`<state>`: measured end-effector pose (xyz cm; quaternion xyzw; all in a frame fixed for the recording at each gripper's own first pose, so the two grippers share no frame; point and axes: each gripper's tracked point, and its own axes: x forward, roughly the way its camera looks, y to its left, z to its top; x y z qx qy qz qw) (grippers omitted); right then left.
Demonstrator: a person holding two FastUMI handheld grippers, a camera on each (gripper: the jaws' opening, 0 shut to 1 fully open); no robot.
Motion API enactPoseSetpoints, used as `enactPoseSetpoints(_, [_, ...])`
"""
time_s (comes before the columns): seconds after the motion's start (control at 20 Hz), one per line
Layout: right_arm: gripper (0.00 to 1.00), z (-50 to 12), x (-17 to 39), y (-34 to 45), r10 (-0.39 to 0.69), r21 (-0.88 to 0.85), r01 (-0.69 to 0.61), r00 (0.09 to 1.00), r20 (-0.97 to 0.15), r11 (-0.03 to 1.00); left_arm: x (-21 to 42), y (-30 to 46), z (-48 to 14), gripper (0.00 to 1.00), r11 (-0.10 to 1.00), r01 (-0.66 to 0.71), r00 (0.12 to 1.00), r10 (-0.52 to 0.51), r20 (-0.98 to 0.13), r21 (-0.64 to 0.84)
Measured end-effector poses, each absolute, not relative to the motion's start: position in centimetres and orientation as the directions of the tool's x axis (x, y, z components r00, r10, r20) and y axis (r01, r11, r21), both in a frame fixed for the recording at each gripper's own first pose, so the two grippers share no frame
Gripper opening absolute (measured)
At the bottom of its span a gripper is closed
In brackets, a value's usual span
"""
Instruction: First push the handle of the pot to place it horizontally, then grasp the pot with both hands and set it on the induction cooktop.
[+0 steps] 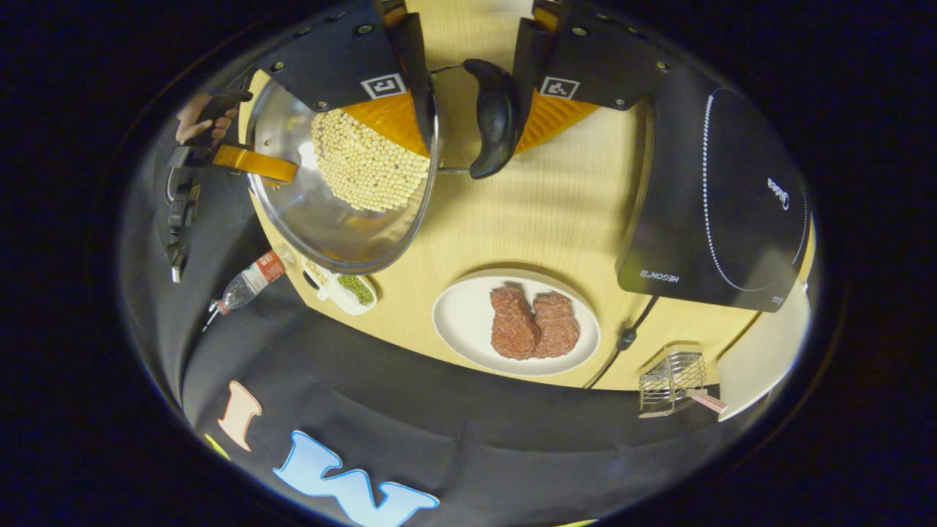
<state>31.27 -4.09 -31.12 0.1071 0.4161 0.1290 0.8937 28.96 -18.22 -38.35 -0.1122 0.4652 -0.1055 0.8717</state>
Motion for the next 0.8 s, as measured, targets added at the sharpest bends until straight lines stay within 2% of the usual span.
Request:
enactPoseSetpoints(0.1, [0.56,-31.1,31.0,-4.2,0.314,0.286,-0.148,0.623,-0.717,0.947,28.8,-18.3,-38.3,0.54,0.955,0.086,0.544,-0.285,-0.789,-0.285])
enactPoseSetpoints(0.15, [0.53,-31.1,30.8,-4.2,0.310,0.277,-0.152,0.621,-0.720,0.949,28.7,-18.2,-38.3,0.50,0.956,0.090,0.542,-0.281,-0.792,-0.278])
enactPoseSetpoints(0.25, [0.53,-30.8,30.1,-4.2,0.304,0.270,-0.152,0.618,-0.725,0.951,28.5,-18.1,-38.3,0.45,0.956,0.082,0.537,-0.281,-0.795,-0.283])
enactPoseSetpoints(0.3, [0.53,-30.5,29.8,-4.1,0.302,0.266,-0.153,0.622,-0.723,0.952,28.0,-18.0,-38.0,0.53,0.954,0.081,0.535,-0.285,-0.795,-0.288])
enactPoseSetpoints(0.45, [0.53,-29.0,28.4,-3.9,0.292,0.251,-0.156,0.633,-0.717,0.955,26.4,-17.5,-36.1,0.49,0.953,0.094,0.544,-0.292,-0.786,-0.290])
enactPoseSetpoints(0.5, [0.56,-28.4,27.9,-3.8,0.291,0.252,-0.154,0.635,-0.716,0.955,26.2,-17.3,-35.4,0.49,0.952,0.098,0.551,-0.293,-0.781,-0.289])
enactPoseSetpoints(0.55, [0.56,-27.9,27.3,-3.6,0.291,0.253,-0.152,0.635,-0.716,0.955,25.7,-17.0,-34.9,0.45,0.952,0.102,0.553,-0.295,-0.779,-0.288])
enactPoseSetpoints(0.6, [0.53,-27.5,26.7,-3.3,0.290,0.256,-0.148,0.634,-0.717,0.955,25.3,-16.6,-34.2,0.49,0.952,0.104,0.554,-0.295,-0.778,-0.287])
enactPoseSetpoints(0.65, [0.56,-27.1,25.9,-3.0,0.288,0.255,-0.145,0.632,-0.720,0.956,24.7,-16.1,-33.5,0.49,0.953,0.107,0.554,-0.295,-0.778,-0.285])
enactPoseSetpoints(0.75, [0.53,-26.3,24.3,-2.1,0.289,0.259,-0.142,0.628,-0.722,0.955,23.6,-15.1,-32.4,0.49,0.952,0.112,0.556,-0.298,-0.776,-0.285])
enactPoseSetpoints(0.8, [0.56,-25.9,23.6,-1.5,0.293,0.262,-0.143,0.623,-0.726,0.954,23.1,-14.3,-31.7,0.53,0.952,0.112,0.556,-0.299,-0.775,-0.287])
